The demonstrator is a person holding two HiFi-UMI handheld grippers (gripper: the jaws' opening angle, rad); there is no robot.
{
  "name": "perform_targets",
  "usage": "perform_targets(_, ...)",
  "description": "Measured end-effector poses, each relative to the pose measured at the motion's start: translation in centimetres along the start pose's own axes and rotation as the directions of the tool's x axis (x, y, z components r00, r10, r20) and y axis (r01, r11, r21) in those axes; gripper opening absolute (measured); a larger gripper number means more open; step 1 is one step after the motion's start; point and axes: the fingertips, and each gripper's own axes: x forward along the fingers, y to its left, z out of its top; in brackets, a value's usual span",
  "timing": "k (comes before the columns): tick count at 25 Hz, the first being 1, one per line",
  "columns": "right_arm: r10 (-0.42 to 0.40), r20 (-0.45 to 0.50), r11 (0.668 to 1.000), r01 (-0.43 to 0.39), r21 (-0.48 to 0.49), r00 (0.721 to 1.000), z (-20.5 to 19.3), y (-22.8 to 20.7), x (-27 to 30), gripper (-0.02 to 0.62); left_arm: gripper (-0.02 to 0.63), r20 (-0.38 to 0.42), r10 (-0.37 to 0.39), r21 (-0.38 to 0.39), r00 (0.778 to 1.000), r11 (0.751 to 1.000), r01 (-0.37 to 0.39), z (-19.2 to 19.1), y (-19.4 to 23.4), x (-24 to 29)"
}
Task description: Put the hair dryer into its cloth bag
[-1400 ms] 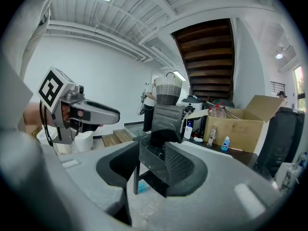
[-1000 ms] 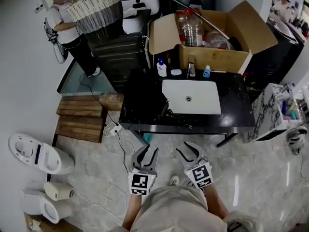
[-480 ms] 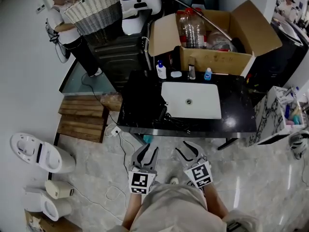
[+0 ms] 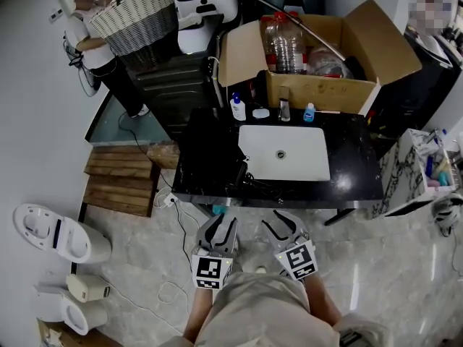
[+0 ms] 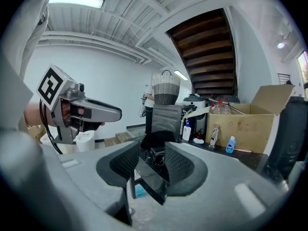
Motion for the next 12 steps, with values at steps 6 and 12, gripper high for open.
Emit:
perform_targets(6, -0.023, -0.005, 1.000, 0.023, -0.006, 1.000, 0.3, -0.9, 1.5, 0.169, 0.130, -0.004, -0.017, 0.002, 1.000, 1.000, 0.017, -0.2, 1.5, 1.7)
perform_targets(12, -0.046, -0.018, 0.999, 0.046, 0.001, 0.999, 1.1, -1.7, 4.5, 0.169, 0.130, 0.017, -0.039, -0.010, 0.999, 0.999, 0.040, 0.4, 4.2, 3.9)
